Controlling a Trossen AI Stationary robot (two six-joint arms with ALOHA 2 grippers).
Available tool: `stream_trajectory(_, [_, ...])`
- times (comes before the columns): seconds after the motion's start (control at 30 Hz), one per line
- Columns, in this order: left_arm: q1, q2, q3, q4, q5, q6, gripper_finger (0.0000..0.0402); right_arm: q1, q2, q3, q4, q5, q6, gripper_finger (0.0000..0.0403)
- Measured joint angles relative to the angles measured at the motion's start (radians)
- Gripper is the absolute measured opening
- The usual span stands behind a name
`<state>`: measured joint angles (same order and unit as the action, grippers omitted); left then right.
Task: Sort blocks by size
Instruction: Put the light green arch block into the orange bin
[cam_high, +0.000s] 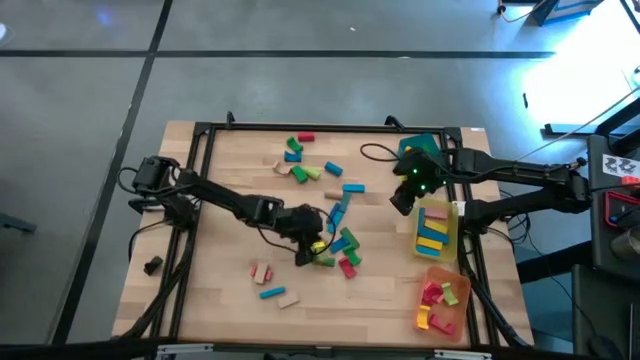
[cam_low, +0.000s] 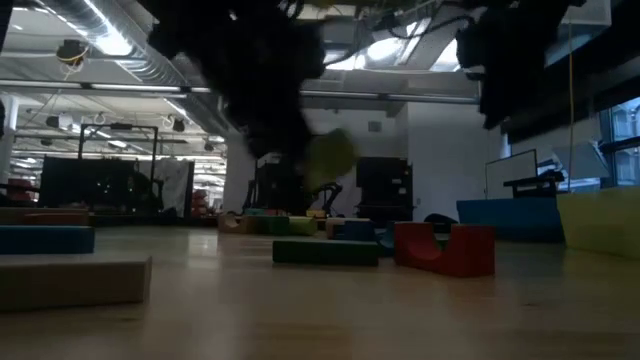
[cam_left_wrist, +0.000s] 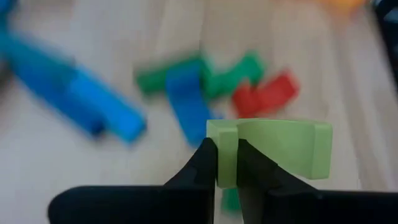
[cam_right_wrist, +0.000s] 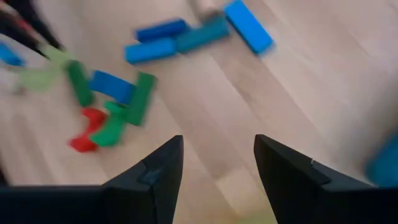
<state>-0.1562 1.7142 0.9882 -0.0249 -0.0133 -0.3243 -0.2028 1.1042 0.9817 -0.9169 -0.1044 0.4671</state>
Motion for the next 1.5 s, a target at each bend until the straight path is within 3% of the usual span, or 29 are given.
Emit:
stream_trajectory(0.17, [0.036,0.0,0.0,0.292,-0.002,0.185,0.0021,0.0,0.0,0.0,0.145,-0.102,-0.003,0.0198])
stream_trajectory(0.3, [0.055,-0.001,0.0,0.504,-0.068,0.335,0.0021,0.0,0.0,0.0,0.255,-0.197,0.002,0.0198])
stream_trajectory(0.63, [0.066,-0.001,0.001,0.826,-0.21,0.652,0.0026,0.0,0.0,0.0,0.498,-0.336,0.145,0.0198])
stream_trajectory(0.9, [0.064,-0.005,0.001,0.89,-0.212,0.709,0.003,0.0,0.0,-0.001,0.632,-0.417,0.157,0.0198])
stream_trajectory(1.5, [0.042,0.0,0.001,0.872,-0.224,0.725,0.003,0.0,0.0,-0.001,0.635,-0.539,0.1,0.0198])
